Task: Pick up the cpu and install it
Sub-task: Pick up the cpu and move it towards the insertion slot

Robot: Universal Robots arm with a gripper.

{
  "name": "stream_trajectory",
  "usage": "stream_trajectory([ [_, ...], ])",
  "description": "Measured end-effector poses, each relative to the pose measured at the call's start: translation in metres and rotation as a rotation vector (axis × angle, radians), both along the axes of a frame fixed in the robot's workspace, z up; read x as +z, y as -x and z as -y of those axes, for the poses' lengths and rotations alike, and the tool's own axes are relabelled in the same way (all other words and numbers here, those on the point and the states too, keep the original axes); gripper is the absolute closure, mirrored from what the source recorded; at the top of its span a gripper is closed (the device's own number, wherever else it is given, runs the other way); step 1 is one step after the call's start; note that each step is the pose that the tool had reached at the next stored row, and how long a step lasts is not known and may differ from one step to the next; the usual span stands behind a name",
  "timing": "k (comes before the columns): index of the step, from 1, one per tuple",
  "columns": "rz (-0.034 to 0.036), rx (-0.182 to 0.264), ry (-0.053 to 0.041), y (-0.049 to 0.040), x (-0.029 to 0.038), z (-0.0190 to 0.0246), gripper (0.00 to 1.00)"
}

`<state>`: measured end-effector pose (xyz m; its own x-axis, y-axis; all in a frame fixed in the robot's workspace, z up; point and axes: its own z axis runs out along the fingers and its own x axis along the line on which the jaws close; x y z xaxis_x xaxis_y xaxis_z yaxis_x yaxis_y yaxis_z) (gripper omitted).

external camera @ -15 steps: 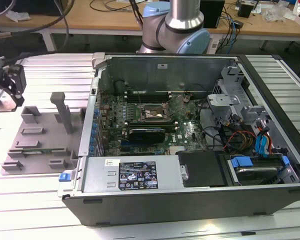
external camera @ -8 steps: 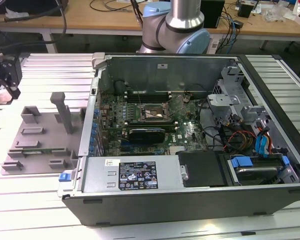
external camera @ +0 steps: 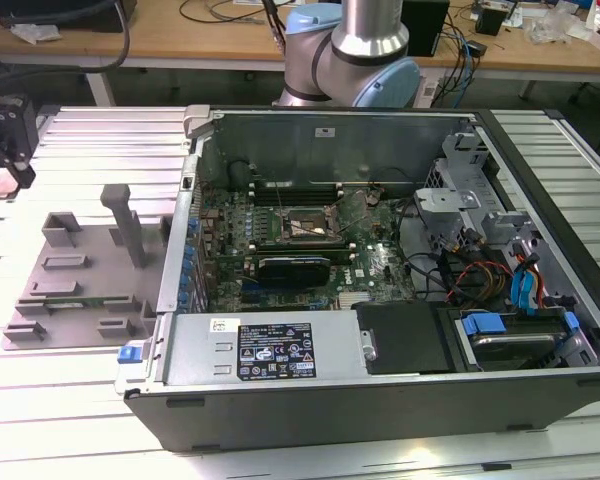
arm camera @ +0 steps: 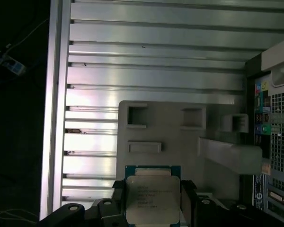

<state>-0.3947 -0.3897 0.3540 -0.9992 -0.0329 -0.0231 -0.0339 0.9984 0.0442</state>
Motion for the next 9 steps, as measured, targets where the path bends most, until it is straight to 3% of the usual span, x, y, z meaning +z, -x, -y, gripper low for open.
stream_trajectory([
  [7, 0.0001, 0.000, 0.0000, 0.0000, 0.0232, -0.0004, 0.45],
  [9, 0.0000, 0.000, 0.0000, 0.0000, 0.0325, -0.0004, 0.45],
])
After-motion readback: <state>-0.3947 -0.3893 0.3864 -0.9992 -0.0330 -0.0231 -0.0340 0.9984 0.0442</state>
